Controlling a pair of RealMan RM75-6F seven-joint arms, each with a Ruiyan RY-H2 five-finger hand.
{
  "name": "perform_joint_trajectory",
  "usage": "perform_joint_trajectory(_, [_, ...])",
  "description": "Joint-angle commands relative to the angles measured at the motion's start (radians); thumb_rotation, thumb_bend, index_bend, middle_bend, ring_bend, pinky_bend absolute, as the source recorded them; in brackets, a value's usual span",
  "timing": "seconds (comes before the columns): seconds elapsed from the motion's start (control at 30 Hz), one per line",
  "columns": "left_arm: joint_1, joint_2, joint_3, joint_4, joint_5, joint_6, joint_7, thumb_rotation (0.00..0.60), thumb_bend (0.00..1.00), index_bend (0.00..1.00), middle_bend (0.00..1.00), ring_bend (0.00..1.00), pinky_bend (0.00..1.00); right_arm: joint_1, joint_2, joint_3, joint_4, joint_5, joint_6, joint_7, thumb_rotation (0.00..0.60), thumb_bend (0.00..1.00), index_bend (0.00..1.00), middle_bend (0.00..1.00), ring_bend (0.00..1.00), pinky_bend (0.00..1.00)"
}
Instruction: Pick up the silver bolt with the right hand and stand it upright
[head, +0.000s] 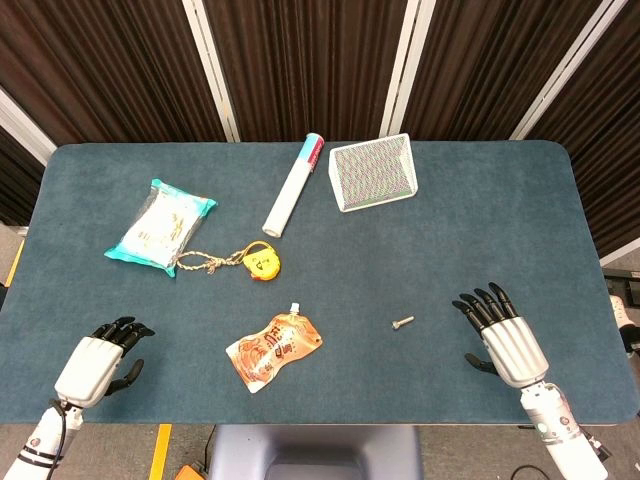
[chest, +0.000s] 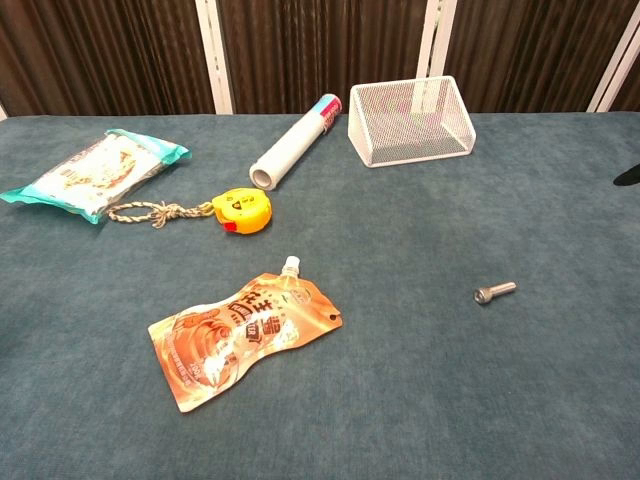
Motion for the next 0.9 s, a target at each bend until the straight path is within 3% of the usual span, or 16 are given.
perform_joint_trajectory(0.03, [-0.001, -0.001, 0.002, 0.001, 0.001, -0.004, 0.003, 0.6, 0.43, 0.31, 0.3, 0.2, 0.35, -0.001, 0.001, 0.003, -0.001, 0.001, -0.004, -0.003, 0.6, 0.09, 0.28, 0.25, 0.19, 0.13])
perform_joint_trajectory(0.23, [0.001, 0.0, -0.002, -0.002, -0.002, 0.001, 0.005, 0.6, 0.43, 0.31, 0.3, 0.2, 0.35, 0.007, 0.015, 0.01, -0.019, 0.01, -0.033, -0.001, 0.6, 0.1, 0.28, 0.25, 0.19, 0.13])
perform_joint_trajectory(0.33, [0.001, -0.001, -0.002, 0.0, -0.004, 0.0, 0.001, 0.6, 0.43, 0.31, 0.3, 0.2, 0.35, 0.017, 0.023, 0.019, -0.041, 0.02, -0.057, -0.028, 0.6, 0.16, 0.28, 0.3, 0.23, 0.14])
perform_joint_trajectory(0.4, [0.0, 0.0, -0.001, 0.0, -0.007, -0.006, 0.0, 0.6, 0.43, 0.31, 0.3, 0.2, 0.35, 0.031, 0.024, 0.028, -0.052, 0.022, -0.076, -0.053, 0.6, 0.2, 0.3, 0.39, 0.32, 0.25])
perform_joint_trajectory(0.57, [0.001, 0.002, -0.002, -0.001, -0.002, 0.0, -0.003, 0.6, 0.43, 0.31, 0.3, 0.2, 0.35, 0.08, 0.008, 0.057, -0.051, 0.035, -0.144, -0.088, 0.6, 0.34, 0.47, 0.66, 0.61, 0.56])
perform_joint_trajectory(0.7, [0.001, 0.003, -0.004, 0.0, -0.01, -0.004, -0.008, 0.6, 0.43, 0.31, 0.3, 0.2, 0.35, 0.126, -0.001, 0.071, -0.048, 0.048, -0.217, -0.109, 0.6, 0.38, 0.49, 0.72, 0.68, 0.63])
perform_joint_trajectory(0.9, [0.002, 0.008, -0.004, -0.005, -0.004, 0.005, -0.01, 0.6, 0.43, 0.31, 0.3, 0.2, 0.35, 0.174, -0.042, 0.083, -0.018, 0.075, -0.299, -0.147, 0.6, 0.4, 0.49, 0.73, 0.7, 0.65])
